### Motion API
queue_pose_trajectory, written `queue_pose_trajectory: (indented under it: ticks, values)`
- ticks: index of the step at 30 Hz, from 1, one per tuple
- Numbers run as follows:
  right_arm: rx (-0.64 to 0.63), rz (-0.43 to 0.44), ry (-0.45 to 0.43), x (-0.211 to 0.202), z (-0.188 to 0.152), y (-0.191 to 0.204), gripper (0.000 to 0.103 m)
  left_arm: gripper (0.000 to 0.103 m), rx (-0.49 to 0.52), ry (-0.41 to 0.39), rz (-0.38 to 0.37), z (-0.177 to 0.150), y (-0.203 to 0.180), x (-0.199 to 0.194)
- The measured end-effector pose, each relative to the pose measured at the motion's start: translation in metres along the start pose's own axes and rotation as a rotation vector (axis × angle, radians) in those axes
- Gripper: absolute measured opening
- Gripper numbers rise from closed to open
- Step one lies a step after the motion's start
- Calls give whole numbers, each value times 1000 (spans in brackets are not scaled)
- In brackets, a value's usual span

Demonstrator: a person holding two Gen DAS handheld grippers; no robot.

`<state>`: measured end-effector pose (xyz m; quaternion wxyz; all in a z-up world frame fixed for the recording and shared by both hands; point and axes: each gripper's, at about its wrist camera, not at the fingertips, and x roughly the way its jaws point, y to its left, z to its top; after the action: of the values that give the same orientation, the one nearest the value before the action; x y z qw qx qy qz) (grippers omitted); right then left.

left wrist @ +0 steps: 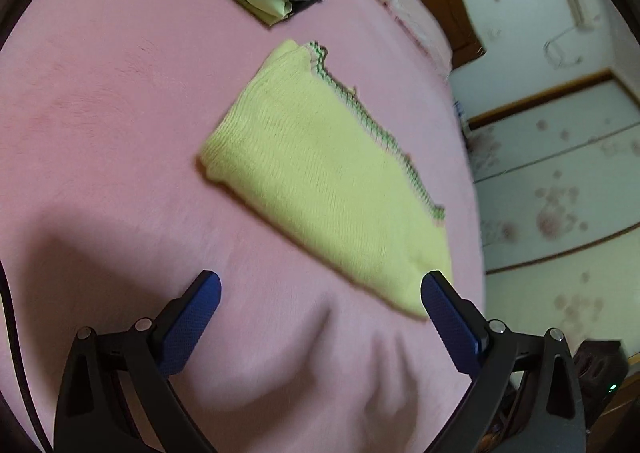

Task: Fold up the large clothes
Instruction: 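Grasp one side edge of the folded cardigan with the left gripper, then fold the held side across the middle with the left gripper and release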

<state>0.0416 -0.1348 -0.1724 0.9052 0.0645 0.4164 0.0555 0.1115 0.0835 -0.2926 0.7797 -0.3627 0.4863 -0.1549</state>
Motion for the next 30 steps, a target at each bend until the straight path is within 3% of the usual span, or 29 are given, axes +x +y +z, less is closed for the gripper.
queue_pose_trajectory:
  ticks: [8,20,22,25,27,30]
  values:
    - [15,4,-11,25,-4,3,38,99,50,-82,-147,14,3,29]
    - [45,-5,-51,44,16,1,36,99,102,-119,-219,50,-10,52]
    - [48,-9,-54,49,23,0,31,97,98,-126,-225,56,-7,46]
    - [49,-17,-41,61,32,-1,17,78,101,-140,-230,62,-9,47]
    - [59,-8,-34,68,37,-2,10,49,111,-147,-227,66,-11,47]
    - [54,0,-21,78,41,1,4,18,124,-147,-192,71,-12,47]
